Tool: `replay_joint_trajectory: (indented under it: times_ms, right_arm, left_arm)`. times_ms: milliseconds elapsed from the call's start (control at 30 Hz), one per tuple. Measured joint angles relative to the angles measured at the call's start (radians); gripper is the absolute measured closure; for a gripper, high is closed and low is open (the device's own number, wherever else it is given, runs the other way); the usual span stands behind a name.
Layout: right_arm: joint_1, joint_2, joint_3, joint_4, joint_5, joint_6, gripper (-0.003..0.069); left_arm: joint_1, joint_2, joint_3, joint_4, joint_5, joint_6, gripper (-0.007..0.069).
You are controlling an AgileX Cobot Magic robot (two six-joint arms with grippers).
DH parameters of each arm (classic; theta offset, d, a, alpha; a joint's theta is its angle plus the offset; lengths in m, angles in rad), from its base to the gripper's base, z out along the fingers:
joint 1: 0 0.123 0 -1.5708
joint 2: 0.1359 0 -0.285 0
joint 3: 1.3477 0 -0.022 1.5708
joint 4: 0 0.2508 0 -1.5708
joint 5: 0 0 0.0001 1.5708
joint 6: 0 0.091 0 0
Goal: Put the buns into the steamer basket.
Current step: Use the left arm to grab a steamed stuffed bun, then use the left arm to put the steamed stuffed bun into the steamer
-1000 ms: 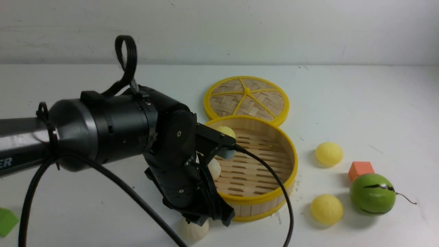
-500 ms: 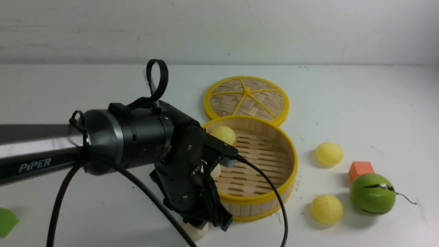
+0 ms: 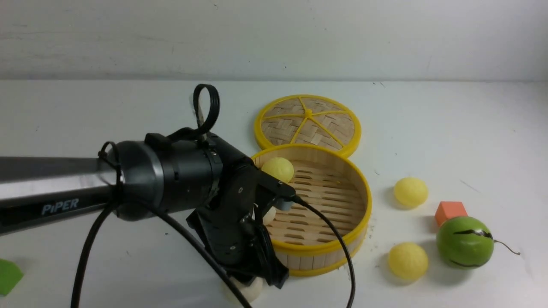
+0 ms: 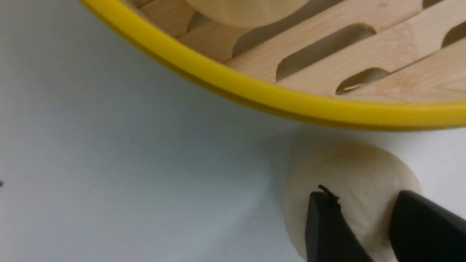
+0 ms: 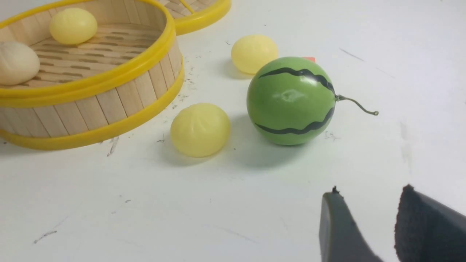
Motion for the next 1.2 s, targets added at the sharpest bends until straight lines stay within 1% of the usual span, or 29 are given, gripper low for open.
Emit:
replay_joint_trajectory:
  times_ms: [167, 233, 300, 333, 367, 433, 467, 567, 633, 700, 800, 900, 967, 1000, 1200]
  right_arm:
    - [0.000, 0.000, 0.000, 0.000, 0.000, 0.000, 0.0419]
    - [0.000, 0.000, 0.000, 0.000, 0.000, 0.000, 0.0419]
    - [0.000, 0.000, 0.000, 0.000, 0.000, 0.000, 0.0419]
    - [0.000, 0.000, 0.000, 0.000, 0.000, 0.000, 0.0419]
    - [0.000, 0.000, 0.000, 0.000, 0.000, 0.000, 0.0419]
    - [0.000, 0.000, 0.000, 0.000, 0.000, 0.000, 0.0419]
    - [0.000, 0.000, 0.000, 0.000, 0.000, 0.000, 0.0419]
    - [0.000, 0.000, 0.000, 0.000, 0.000, 0.000, 0.0419]
    - [0.000, 0.000, 0.000, 0.000, 0.000, 0.000, 0.0419]
    - [0.000, 0.000, 0.000, 0.000, 0.000, 0.000, 0.0419]
    - [0.000, 0.000, 0.000, 0.000, 0.000, 0.000, 0.0419]
    - [0.000, 0.000, 0.000, 0.000, 0.000, 0.000, 0.0419]
    - [0.000, 0.000, 0.000, 0.000, 0.000, 0.000, 0.0419]
    - [0.000, 0.000, 0.000, 0.000, 0.000, 0.000, 0.0419]
    - [0.000, 0.000, 0.000, 0.000, 0.000, 0.000, 0.0419]
  left_arm:
    - [0.000, 0.009, 0.000, 0.001, -0.007, 0.000, 0.0379]
    - [0.000, 0.009, 0.000, 0.001, -0.003, 0.000, 0.0402]
    - [0.000, 0.009, 0.000, 0.000, 0.011, 0.000, 0.0457]
    - [0.000, 0.009, 0.000, 0.000, 0.013, 0.000, 0.0466]
    - [0.000, 0.003, 0.000, 0.000, 0.025, 0.000, 0.0552]
    - [0.000, -0.010, 0.000, 0.000, 0.036, 0.000, 0.0619]
    - [0.000, -0.021, 0.000, 0.000, 0.044, -0.001, 0.0629]
    - [0.000, -0.056, 0.000, -0.001, 0.075, -0.004, 0.0634]
    - [0.000, -0.114, -0.018, -0.004, 0.162, -0.016, 0.0634]
    - [0.000, -0.163, -0.064, -0.017, 0.218, -0.019, 0.0634]
    - [0.000, -0.189, -0.174, -0.046, 0.232, -0.003, 0.0634]
    - [0.000, -0.127, -0.322, -0.079, 0.236, 0.043, 0.0634]
    - [0.000, -0.083, -0.364, -0.094, 0.241, 0.062, 0.0634]
    - [0.000, -0.024, -0.417, -0.107, 0.252, 0.081, 0.0634]
    - [0.000, 0.183, -0.564, -0.105, 0.293, 0.125, 0.0634]
